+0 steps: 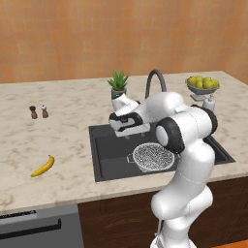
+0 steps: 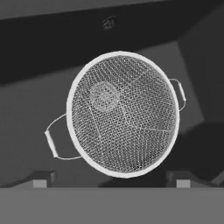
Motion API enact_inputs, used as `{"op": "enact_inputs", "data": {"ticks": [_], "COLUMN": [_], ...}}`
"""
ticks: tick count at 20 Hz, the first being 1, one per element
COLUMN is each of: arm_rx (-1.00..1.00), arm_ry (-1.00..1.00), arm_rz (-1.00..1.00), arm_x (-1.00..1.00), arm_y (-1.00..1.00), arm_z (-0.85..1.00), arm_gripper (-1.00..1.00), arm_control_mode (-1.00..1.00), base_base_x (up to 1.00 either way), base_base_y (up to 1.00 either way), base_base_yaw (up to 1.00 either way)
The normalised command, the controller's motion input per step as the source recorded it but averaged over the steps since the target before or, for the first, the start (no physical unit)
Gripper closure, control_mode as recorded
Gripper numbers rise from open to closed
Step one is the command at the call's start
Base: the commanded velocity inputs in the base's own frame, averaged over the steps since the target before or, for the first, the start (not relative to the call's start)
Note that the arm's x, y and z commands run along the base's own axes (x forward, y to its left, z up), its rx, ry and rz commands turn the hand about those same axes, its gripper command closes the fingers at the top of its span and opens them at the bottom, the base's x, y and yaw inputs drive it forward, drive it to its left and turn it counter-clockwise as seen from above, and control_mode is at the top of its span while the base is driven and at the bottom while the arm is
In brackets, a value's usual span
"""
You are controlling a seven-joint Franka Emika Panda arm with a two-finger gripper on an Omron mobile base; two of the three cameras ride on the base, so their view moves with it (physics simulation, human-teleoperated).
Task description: Put the colander in the sink, put the banana in the colander, and turn on the sink faucet and pour water over the colander.
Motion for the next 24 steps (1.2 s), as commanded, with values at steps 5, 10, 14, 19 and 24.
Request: {"op": "enact_inputs", "data": {"ticks": [5, 10, 14, 19, 24], "arm_rx": [0.00, 0.06, 0.11, 0.09, 0.23], "arm_ry": [0.00, -0.06, -0.32, -0.39, -0.26], "arm_rz": [0.00, 0.00, 0.08, 0.17, 0.22], "arm_x": [-1.00, -1.00, -1.00, -0.97, -0.44], "arm_y": [0.28, 0.10, 0.16, 0.61, 0.62], "arm_z": [0.94, 0.93, 0.36, 0.09, 0.06], "arm_gripper": [-1.00, -1.00, -1.00, -1.00, -1.00], "arm_control_mode": [-1.00, -1.00, -1.00, -1.00, -1.00], "base_base_x": [0.00, 0.00, 0.00, 0.00, 0.00], "base_base_y": [0.00, 0.00, 0.00, 0.00, 0.00], "base_base_yaw": [0.00, 0.00, 0.00, 0.00, 0.00]}}
